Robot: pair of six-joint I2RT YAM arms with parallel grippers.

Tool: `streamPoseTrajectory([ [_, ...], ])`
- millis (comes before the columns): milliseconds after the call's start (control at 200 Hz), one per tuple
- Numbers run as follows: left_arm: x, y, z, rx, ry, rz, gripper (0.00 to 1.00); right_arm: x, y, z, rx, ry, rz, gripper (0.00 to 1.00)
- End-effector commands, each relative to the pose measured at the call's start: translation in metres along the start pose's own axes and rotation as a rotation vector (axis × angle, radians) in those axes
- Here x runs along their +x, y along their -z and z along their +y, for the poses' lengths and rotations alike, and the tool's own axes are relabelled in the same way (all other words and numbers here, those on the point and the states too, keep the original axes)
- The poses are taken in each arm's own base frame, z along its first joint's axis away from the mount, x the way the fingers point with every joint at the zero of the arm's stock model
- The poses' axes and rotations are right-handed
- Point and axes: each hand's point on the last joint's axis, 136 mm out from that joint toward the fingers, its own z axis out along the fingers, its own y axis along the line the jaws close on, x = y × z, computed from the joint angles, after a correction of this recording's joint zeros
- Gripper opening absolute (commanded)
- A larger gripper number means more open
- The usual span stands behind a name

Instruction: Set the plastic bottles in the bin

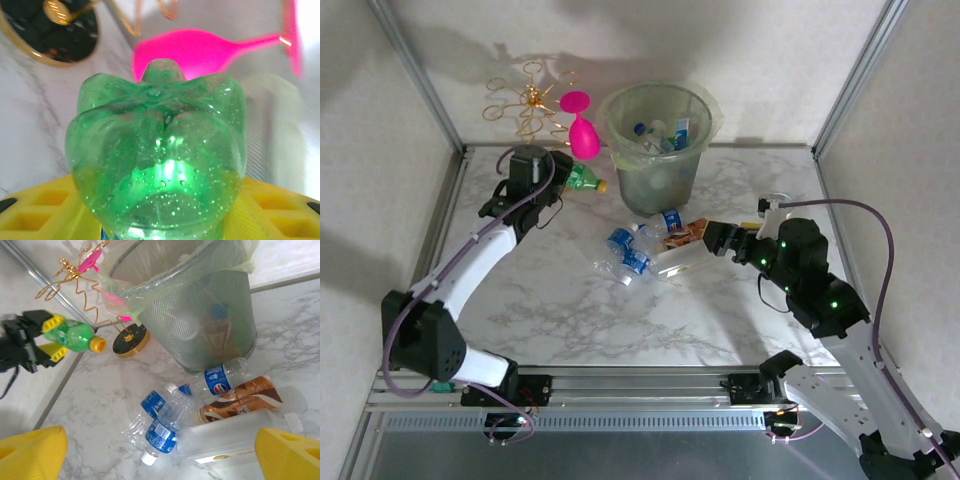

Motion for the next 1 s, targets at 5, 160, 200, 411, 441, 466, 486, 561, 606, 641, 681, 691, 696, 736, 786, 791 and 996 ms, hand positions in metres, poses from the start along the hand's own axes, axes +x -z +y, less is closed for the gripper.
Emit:
streamPoseTrajectory([
  [5,0.029,0.031,-0.042,0.172,-0.209,0.067,0.55,-0.010,-0.002,0.013,-0.043,0.003,-0.014,0.96],
  [160,0.065,0.075,-0.092,0.480,-0.375,0.172,0.56,-0.020,-0.009,0.031,-0.134,-0.021,-0.039,0.97],
  [200,0.072,0.084,-0.100,0.529,-0.410,0.196,0.56,-0.024,-0.008,0.036,-0.160,-0.027,-0.050,0.98],
  [411,0.118,0.129,-0.131,0.786,-0.514,0.384,0.57,-0.024,-0.004,0.086,-0.416,0.064,0.020,0.97],
  [441,0.124,0.134,-0.134,0.804,-0.528,0.400,0.56,-0.026,-0.005,0.089,-0.426,0.062,0.025,0.97],
  [466,0.129,0.137,-0.135,0.814,-0.540,0.412,0.56,-0.027,-0.005,0.091,-0.433,0.062,0.029,0.97],
  [486,0.133,0.140,-0.136,0.822,-0.547,0.419,0.55,-0.027,-0.006,0.092,-0.438,0.060,0.035,0.97],
  [561,0.147,0.148,-0.140,0.856,-0.569,0.460,0.55,-0.027,-0.008,0.098,-0.458,0.066,0.060,0.97],
  [606,0.154,0.154,-0.142,0.879,-0.577,0.481,0.55,-0.027,-0.009,0.101,-0.474,0.067,0.070,0.97],
  [641,0.159,0.158,-0.144,0.896,-0.584,0.492,0.55,-0.027,-0.009,0.104,-0.491,0.067,0.077,0.97],
  [681,0.163,0.163,-0.146,0.915,-0.592,0.501,0.55,-0.026,-0.010,0.107,-0.507,0.068,0.091,0.97],
  [691,0.163,0.164,-0.147,0.919,-0.593,0.502,0.55,-0.026,-0.010,0.108,-0.512,0.069,0.095,0.97],
  [696,0.164,0.165,-0.147,0.922,-0.594,0.503,0.55,-0.025,-0.010,0.108,-0.513,0.069,0.098,0.97],
  [736,0.167,0.169,-0.149,0.941,-0.597,0.511,0.54,-0.023,-0.012,0.110,-0.526,0.070,0.117,0.97],
  [786,0.169,0.176,-0.152,0.969,-0.592,0.520,0.54,-0.020,-0.015,0.111,-0.534,0.068,0.133,0.97],
  [791,0.169,0.177,-0.153,0.973,-0.591,0.521,0.54,-0.020,-0.015,0.111,-0.535,0.068,0.133,0.97],
  [996,0.184,0.188,-0.158,1.047,-0.557,0.575,0.53,-0.013,0.002,0.142,-0.773,0.037,0.174,0.92],
])
